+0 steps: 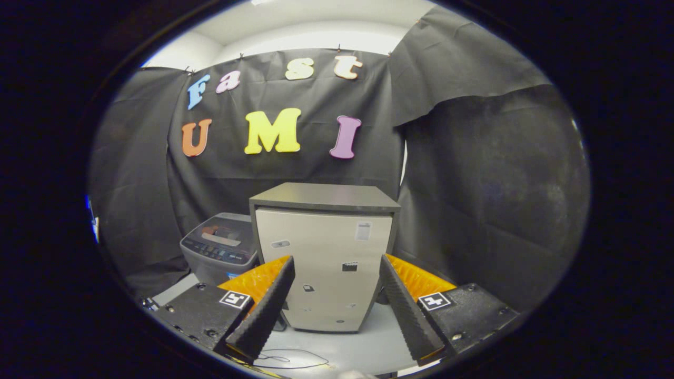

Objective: Put the clothes into the washing machine and then close the washing machine lid.

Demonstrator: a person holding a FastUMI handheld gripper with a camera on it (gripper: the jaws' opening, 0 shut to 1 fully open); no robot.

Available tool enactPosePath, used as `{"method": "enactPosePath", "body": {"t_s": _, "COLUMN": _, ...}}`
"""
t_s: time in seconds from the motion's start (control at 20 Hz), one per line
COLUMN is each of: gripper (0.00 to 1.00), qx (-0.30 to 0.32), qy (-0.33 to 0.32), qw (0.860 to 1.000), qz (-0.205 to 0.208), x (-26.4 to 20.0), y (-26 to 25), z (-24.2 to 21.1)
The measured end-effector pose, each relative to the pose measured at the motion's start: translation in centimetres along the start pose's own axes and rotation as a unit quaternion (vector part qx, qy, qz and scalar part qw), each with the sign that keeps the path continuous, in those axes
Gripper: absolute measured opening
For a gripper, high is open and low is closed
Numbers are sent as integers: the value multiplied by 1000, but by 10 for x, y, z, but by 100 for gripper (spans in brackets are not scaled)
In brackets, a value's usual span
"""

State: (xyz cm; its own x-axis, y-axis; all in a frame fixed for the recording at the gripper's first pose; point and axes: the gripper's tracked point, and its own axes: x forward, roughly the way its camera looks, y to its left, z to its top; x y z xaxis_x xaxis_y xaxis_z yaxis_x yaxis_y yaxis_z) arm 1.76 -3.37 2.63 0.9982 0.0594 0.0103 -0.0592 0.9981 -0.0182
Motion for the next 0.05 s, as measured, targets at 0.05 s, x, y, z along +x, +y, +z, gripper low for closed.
{"method": "enactPosePath", "body": {"t_s": 0.05, "gripper": 100, "qx": -2, "qy": 0, "qw": 1000, "qz": -1, "x": 0, "y": -1, "z": -3}}
